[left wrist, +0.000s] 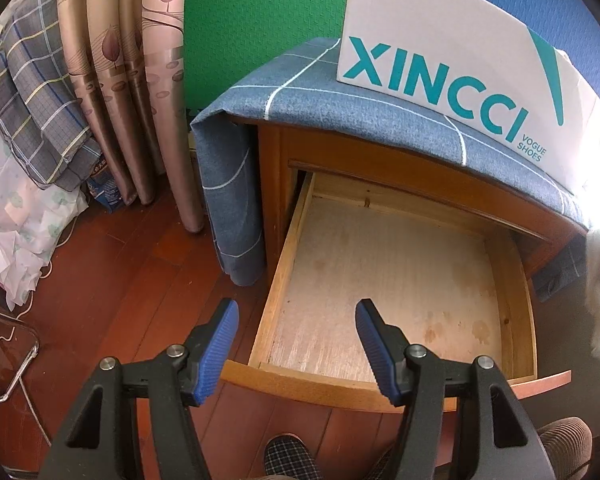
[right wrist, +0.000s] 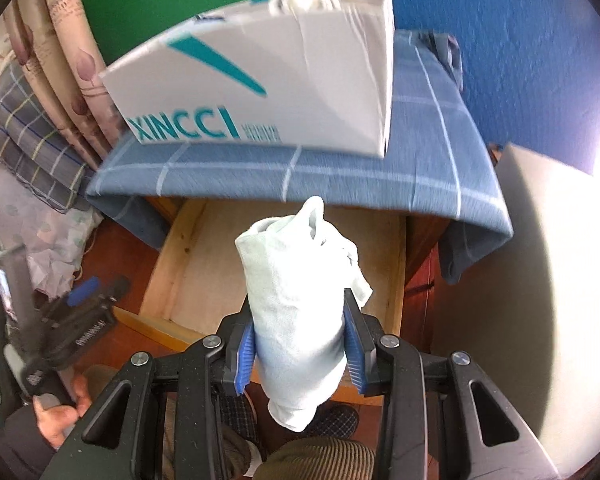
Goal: Take underwear out of drawer
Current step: 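Carry the pale grey bundle with the right tool up into the box, then open the right tool to release the pale grey bundle in the box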
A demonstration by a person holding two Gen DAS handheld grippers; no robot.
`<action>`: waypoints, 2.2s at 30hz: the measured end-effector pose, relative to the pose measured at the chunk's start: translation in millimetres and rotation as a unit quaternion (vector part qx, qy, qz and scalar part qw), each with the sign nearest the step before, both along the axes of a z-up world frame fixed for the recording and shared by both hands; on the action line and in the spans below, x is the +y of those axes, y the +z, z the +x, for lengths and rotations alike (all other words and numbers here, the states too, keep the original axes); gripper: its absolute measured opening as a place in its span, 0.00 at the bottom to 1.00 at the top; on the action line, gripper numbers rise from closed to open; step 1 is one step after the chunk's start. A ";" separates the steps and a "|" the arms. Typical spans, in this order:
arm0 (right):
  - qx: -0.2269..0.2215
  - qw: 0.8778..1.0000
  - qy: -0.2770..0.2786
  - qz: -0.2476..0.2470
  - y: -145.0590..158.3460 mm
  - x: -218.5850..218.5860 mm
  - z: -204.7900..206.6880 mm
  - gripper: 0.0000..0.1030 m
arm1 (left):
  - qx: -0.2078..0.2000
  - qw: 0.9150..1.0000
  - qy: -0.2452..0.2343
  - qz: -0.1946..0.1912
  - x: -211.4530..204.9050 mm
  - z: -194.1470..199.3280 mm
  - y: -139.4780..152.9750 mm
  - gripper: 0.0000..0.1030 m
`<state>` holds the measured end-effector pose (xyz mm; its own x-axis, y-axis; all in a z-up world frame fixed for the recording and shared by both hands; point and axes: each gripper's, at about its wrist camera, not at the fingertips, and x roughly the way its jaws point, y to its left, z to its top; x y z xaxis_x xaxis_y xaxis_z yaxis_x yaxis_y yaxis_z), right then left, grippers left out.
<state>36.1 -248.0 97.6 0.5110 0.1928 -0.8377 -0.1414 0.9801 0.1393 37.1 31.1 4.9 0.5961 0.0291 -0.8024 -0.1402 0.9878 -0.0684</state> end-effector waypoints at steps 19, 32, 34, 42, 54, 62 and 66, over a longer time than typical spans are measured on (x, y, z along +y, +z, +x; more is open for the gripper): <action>-0.098 0.995 0.032 -0.006 127.4 22.6 29.7 0.35 | -0.001 1.000 -0.002 0.001 -2.3 -2.6 -0.1 0.61; -0.137 0.990 0.032 -0.031 177.2 54.7 88.8 0.35 | -0.003 1.000 -0.004 0.000 -1.3 -1.9 -0.3 0.61; -0.135 0.990 0.033 -0.036 177.9 59.6 99.9 0.35 | -0.003 1.000 -0.003 0.000 -1.0 -1.9 0.0 0.61; -0.125 0.990 0.028 -0.058 170.6 72.4 137.9 0.35 | -0.002 1.000 -0.003 -0.002 0.1 -1.7 -0.2 0.61; -0.088 0.992 0.024 -0.083 129.8 86.6 184.8 0.35 | 0.000 1.000 -0.003 -0.004 0.4 -0.8 -1.7 0.61; -0.071 0.993 0.029 -0.093 107.6 99.4 204.6 0.35 | 0.002 1.000 -0.003 -0.005 0.3 -0.3 -2.7 0.61; -0.060 0.993 0.028 -0.098 94.5 103.8 214.3 0.35 | 0.004 1.000 -0.002 -0.005 0.2 0.7 -3.8 0.61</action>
